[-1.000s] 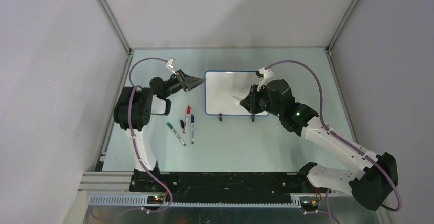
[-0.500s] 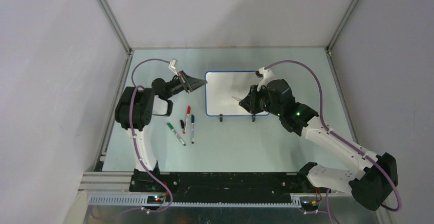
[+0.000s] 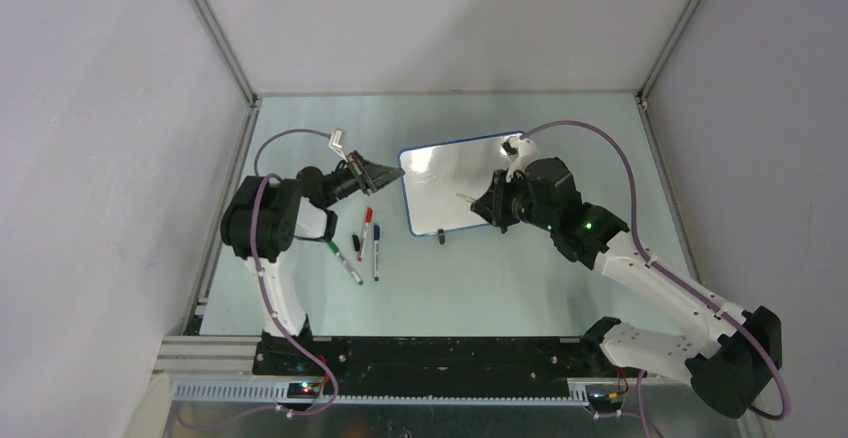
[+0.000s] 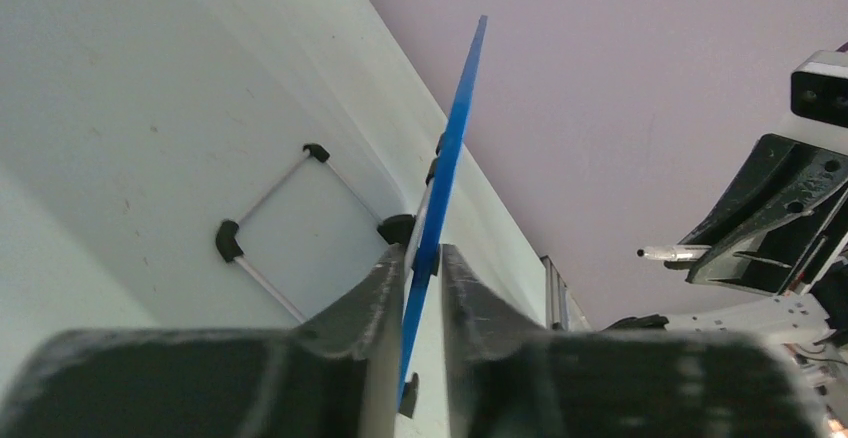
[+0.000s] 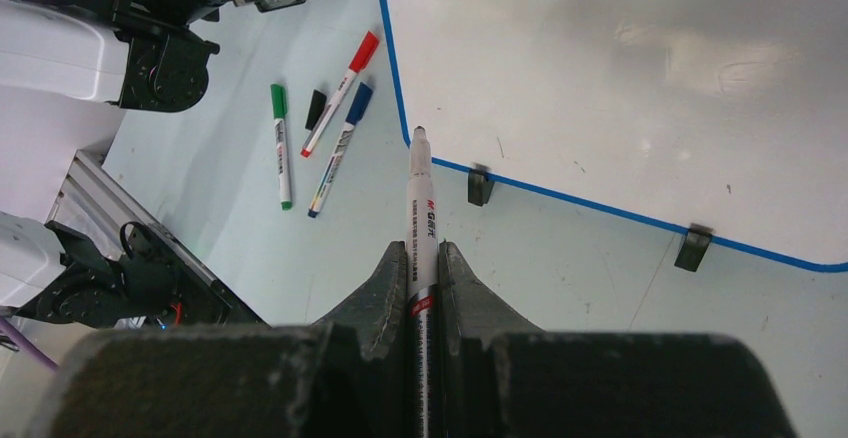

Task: Write a sentence on the whiteboard
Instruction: Move the whiteboard to the center of the board, then hold the whiteboard at the center of the board.

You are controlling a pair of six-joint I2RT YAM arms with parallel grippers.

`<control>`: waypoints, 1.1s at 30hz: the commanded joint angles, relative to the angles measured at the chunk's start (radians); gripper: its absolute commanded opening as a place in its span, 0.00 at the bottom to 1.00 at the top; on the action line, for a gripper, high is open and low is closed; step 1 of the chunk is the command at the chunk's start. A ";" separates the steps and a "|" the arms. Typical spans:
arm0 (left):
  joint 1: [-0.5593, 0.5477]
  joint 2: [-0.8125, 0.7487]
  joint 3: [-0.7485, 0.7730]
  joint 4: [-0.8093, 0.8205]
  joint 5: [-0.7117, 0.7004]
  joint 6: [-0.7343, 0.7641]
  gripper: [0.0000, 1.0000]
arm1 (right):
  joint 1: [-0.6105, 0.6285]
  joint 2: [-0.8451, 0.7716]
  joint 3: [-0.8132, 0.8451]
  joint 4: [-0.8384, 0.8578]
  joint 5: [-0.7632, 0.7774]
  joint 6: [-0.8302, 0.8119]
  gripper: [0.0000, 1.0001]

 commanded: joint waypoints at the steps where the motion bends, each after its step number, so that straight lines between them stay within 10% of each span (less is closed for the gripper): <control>1: -0.017 -0.067 -0.053 0.010 0.023 0.062 0.30 | 0.009 -0.035 0.025 -0.024 0.013 0.005 0.00; 11: -0.017 -0.343 -0.073 -0.553 -0.100 0.431 0.69 | 0.012 -0.051 0.026 -0.044 0.037 0.001 0.00; 14: -0.017 -0.467 -0.074 -0.792 -0.195 0.562 0.97 | 0.011 -0.049 0.026 -0.042 0.037 -0.002 0.00; 22: -0.017 -0.671 -0.144 -0.907 -0.497 0.720 0.99 | 0.010 -0.050 0.025 -0.044 0.048 -0.007 0.00; 33: -0.016 -0.689 -0.182 -0.665 -0.630 0.922 0.99 | 0.011 -0.061 0.025 -0.041 0.052 -0.006 0.00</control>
